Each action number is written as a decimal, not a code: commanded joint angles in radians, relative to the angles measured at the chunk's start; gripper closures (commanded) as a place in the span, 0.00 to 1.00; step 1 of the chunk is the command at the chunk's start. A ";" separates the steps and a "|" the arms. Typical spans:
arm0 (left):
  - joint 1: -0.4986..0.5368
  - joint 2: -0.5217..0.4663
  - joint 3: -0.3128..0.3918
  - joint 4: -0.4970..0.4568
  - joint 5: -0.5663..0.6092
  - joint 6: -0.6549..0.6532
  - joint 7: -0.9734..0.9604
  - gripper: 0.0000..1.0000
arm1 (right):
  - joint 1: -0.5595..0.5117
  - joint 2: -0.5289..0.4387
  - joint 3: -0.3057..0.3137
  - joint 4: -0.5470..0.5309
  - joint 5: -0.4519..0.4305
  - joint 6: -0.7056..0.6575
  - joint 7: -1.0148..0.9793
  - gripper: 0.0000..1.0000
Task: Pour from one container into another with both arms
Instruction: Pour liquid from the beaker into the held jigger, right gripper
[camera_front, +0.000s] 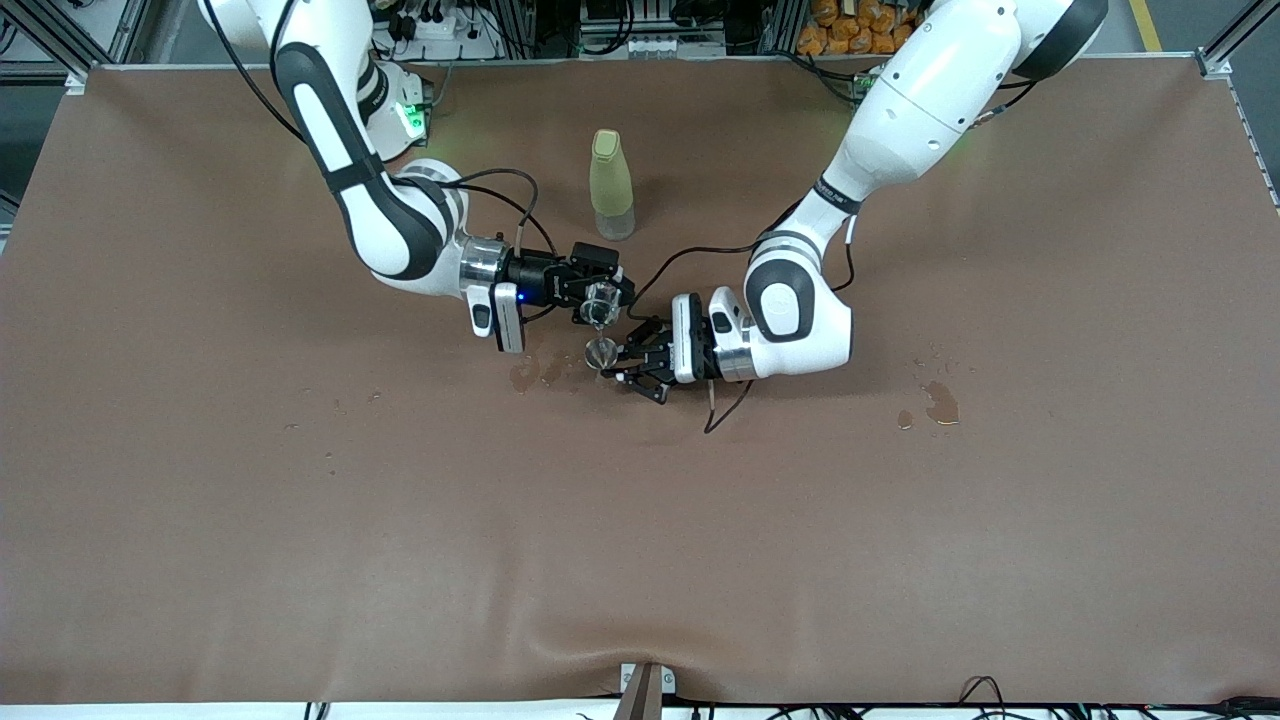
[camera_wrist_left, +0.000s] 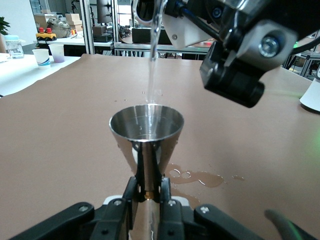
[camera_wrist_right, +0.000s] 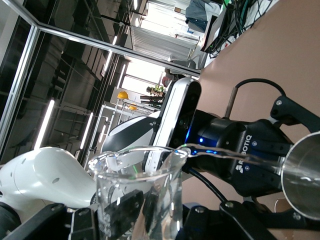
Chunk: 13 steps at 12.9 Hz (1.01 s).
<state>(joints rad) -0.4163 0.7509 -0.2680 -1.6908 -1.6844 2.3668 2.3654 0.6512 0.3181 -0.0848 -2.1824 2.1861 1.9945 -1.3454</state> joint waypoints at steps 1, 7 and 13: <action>-0.006 -0.005 0.001 -0.006 -0.015 0.009 0.015 1.00 | -0.001 0.004 0.002 0.012 0.020 -0.003 0.034 1.00; -0.006 -0.005 0.001 -0.009 -0.015 0.009 0.015 1.00 | -0.002 0.004 0.002 0.010 0.020 -0.005 0.084 1.00; -0.006 -0.005 0.001 -0.009 -0.015 0.009 0.014 1.00 | -0.005 0.003 0.002 0.010 0.018 -0.010 0.215 1.00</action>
<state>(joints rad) -0.4163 0.7509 -0.2680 -1.6969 -1.6844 2.3668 2.3654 0.6511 0.3181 -0.0849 -2.1824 2.1872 1.9939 -1.1762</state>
